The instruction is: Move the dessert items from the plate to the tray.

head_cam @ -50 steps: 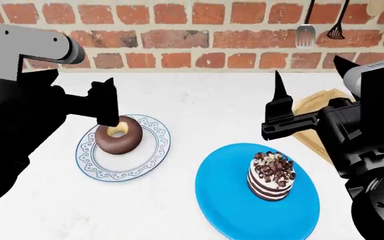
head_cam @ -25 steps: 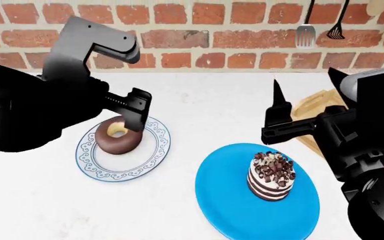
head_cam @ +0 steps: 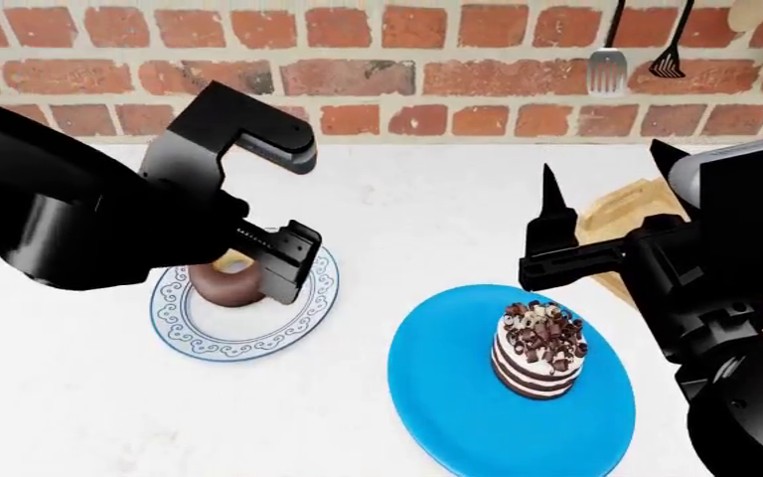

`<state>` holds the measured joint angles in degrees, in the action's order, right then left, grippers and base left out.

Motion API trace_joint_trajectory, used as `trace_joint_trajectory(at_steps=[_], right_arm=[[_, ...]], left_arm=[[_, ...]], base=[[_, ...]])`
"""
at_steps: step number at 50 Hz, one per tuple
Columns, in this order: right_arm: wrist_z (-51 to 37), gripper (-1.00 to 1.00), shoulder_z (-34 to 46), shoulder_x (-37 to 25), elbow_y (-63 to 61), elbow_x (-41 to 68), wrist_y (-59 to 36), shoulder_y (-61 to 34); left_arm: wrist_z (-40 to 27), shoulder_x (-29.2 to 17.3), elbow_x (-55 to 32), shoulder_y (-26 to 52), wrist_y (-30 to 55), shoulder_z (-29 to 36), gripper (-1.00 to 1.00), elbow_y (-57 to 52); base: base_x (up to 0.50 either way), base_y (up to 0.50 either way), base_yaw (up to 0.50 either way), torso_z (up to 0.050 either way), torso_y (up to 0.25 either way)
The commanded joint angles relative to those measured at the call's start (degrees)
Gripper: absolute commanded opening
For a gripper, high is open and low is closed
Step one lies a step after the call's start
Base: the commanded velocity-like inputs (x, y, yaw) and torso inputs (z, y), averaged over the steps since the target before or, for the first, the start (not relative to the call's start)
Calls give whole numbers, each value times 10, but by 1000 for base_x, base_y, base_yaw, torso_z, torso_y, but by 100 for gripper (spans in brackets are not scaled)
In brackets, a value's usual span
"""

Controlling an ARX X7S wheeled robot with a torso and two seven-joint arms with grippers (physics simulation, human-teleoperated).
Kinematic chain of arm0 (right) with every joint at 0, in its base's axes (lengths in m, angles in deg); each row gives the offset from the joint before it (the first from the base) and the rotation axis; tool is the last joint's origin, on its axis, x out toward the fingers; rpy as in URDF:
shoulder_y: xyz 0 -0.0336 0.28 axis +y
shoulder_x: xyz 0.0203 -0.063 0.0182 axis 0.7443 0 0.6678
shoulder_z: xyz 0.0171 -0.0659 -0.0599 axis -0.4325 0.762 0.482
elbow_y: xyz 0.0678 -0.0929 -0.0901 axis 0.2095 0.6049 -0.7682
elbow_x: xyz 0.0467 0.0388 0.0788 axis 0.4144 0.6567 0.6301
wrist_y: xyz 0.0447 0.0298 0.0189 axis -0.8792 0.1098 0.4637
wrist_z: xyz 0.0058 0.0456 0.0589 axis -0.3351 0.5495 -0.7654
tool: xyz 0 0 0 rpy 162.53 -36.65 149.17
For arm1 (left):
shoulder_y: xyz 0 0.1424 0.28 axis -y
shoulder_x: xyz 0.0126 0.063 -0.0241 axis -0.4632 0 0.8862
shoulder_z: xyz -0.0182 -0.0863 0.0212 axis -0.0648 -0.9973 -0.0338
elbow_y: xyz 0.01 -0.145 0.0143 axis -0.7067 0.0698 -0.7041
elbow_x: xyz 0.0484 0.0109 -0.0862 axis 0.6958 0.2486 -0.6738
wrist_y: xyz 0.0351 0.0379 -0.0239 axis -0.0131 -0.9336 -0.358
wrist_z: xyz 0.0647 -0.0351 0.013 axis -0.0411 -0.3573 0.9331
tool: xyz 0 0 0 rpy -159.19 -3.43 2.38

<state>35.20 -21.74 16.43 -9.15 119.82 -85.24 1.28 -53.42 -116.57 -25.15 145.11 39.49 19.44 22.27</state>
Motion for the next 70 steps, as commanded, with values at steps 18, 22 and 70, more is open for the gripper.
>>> trace_joint_trajectory(at_steps=[18,22,70], right_arm=[[-2,100,16,-6,4,-5,14,6],[-3,100,18,-7,5,-5,15,6],[-14,100,32,-12,14,2,26,8]], left_arm=[[114,1,79,-13,-25,91,100,7],[120,-2,86,-12,-28,98,100,7],[269,-41,161,13,-72,147,100,15]], base=[[0,0,0,0,0],[0,0,0,0,0],[0,0,0,0,0]])
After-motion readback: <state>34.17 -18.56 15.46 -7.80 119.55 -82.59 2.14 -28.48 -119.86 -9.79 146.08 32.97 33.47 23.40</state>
